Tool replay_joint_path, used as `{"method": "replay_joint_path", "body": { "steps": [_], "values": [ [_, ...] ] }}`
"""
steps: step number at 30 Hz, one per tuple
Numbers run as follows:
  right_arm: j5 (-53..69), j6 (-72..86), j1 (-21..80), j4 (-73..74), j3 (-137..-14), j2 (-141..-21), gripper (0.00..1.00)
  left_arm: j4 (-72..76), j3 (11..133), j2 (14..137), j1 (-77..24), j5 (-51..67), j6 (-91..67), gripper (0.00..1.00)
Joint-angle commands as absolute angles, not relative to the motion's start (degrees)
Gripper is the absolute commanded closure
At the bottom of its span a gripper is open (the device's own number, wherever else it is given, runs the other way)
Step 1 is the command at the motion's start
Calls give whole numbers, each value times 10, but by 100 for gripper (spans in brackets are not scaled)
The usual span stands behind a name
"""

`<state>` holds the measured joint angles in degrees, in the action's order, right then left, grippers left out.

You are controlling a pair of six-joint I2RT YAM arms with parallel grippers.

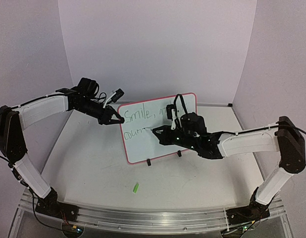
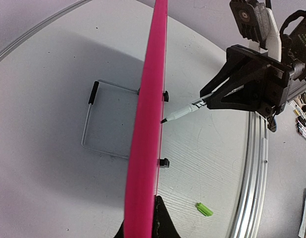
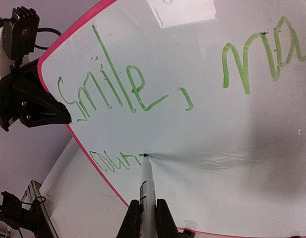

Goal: Write a sentence on the whiteboard

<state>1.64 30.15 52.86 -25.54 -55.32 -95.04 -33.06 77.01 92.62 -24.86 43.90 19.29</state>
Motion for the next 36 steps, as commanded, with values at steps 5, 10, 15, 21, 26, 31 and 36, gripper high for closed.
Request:
{"method": "replay_joint_path", "body": {
  "steps": [5, 10, 15, 21, 26, 31, 36],
  "values": [
    [-39, 309, 523, -250, -545, -926, 100, -327, 776, 917, -248, 367, 232, 100],
    [-43, 310, 523, -248, -541, -922, 100, -327, 776, 917, -248, 367, 233, 100],
    [-41, 309, 523, -247, -538, -917, 100, -327, 776, 917, -248, 366, 232, 100],
    [-1, 296, 523, -263, -534, -902, 100, -327, 776, 918, -248, 367, 232, 100],
    [43, 291, 523, -274, -548, -904, 100, -327, 776, 917, -248, 367, 232, 100],
    [49, 289, 522, -274, -568, -923, 100, -327, 776, 918, -248, 367, 232, 100],
    [42, 292, 518, -275, -574, -931, 100, -327, 776, 919, -248, 367, 232, 100]
  ]
}}
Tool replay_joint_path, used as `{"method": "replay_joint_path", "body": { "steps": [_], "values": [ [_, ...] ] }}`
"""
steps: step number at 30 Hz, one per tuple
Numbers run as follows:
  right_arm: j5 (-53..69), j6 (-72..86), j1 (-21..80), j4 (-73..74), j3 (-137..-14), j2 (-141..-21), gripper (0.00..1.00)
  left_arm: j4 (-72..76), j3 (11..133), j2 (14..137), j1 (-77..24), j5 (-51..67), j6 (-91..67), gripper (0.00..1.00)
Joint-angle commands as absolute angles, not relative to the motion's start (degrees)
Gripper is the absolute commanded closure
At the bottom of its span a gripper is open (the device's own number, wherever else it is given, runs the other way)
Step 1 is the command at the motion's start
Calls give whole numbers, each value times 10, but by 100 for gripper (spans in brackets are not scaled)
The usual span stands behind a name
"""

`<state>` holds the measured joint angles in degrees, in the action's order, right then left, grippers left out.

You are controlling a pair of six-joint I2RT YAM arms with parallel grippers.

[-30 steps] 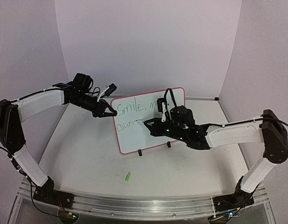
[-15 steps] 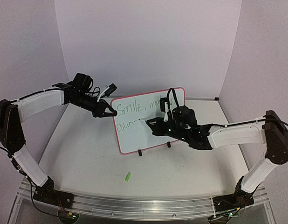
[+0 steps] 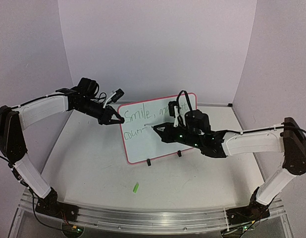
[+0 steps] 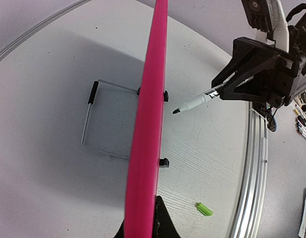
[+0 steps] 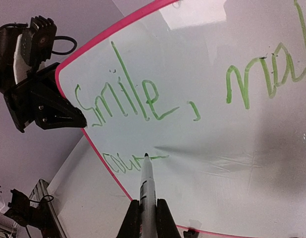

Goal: Write a sentence on the whiteboard

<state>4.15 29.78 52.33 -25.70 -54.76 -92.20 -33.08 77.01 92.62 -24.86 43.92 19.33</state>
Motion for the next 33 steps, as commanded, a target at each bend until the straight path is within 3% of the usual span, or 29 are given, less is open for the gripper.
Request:
{"method": "replay_joint_path", "body": {
  "steps": [1, 33],
  "values": [
    [42, 294, 516, -275, -574, -932, 100, -327, 776, 919, -248, 367, 231, 100],
    [57, 338, 501, -283, -527, -960, 100, -327, 777, 919, -248, 367, 232, 100]
  ]
}}
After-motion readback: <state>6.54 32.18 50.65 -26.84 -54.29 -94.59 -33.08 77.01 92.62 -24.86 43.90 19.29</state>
